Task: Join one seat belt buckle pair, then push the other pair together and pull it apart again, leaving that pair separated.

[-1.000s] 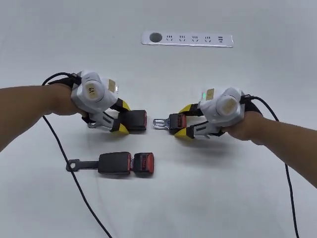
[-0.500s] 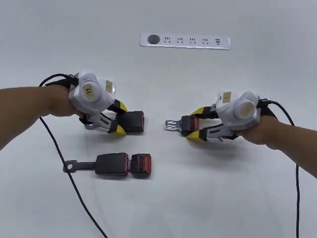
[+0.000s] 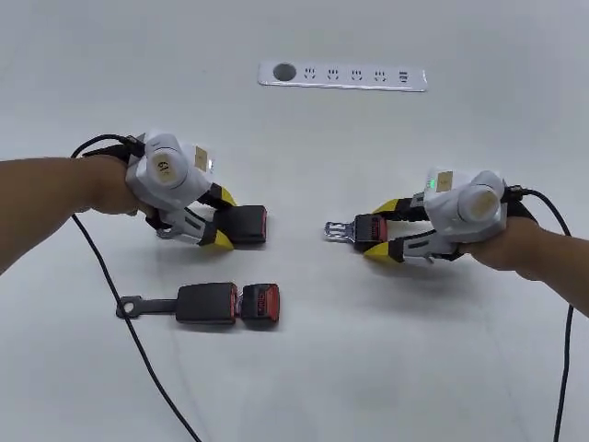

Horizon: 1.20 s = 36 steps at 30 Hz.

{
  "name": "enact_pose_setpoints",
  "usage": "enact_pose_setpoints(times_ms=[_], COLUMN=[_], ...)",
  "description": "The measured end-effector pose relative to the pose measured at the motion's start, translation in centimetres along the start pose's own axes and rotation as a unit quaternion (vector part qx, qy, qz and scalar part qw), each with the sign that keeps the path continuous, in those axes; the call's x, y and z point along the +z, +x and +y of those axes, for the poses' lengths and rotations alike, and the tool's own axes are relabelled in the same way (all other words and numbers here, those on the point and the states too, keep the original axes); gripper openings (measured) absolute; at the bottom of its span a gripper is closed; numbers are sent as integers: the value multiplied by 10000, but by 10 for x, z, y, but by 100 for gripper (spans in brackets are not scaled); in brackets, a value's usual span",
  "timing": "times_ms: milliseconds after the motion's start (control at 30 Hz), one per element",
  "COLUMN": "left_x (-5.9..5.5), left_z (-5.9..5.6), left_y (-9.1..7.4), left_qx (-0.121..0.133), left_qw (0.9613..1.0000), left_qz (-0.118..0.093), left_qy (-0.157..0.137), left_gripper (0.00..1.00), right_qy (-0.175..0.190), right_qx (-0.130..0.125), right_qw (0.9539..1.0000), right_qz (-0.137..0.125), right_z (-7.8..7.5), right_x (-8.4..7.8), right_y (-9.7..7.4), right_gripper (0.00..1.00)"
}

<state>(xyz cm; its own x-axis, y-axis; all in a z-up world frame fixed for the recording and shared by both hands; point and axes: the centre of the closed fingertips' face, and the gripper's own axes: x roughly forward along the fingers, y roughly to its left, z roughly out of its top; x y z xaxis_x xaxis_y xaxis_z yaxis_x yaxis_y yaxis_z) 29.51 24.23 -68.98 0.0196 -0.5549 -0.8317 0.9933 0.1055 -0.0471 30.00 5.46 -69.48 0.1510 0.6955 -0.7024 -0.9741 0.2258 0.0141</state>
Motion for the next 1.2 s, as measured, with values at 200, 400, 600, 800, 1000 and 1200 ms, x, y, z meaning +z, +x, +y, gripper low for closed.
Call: enact_pose_setpoints(times_ms=[200, 400, 600, 800, 1000, 1200], left_x=[0, 0, 4, 1, 1, 2], left_z=[-1, 0, -3, -1, -1, -1], left_y=[0, 0, -1, 1, 1, 2], left_qx=[-24, -14, -26, -24, -24, -28], left_qw=[10000, 10000, 10000, 10000, 10000, 9998], left_qz=[44, 38, 43, 61, 83, 172], left_qy=[-6, -22, -13, 2, -6, -18], left_gripper=[33, 33, 33, 33, 34, 34], right_qy=[43, 59, 41, 41, 18, 85], right_qx=[-7, -51, -66, -47, -72, -139], right_qw=[10000, 10000, 10000, 10000, 10000, 9998], right_qz=[44, 18, 27, 11, 57, 98], right_z=[-6, -3, -3, -2, -2, -2], right_x=[-10, -11, -15, -16, -16, -16], right_y=[-7, -11, -18, -21, -22, -22], right_gripper=[35, 35, 35, 35, 35, 36])
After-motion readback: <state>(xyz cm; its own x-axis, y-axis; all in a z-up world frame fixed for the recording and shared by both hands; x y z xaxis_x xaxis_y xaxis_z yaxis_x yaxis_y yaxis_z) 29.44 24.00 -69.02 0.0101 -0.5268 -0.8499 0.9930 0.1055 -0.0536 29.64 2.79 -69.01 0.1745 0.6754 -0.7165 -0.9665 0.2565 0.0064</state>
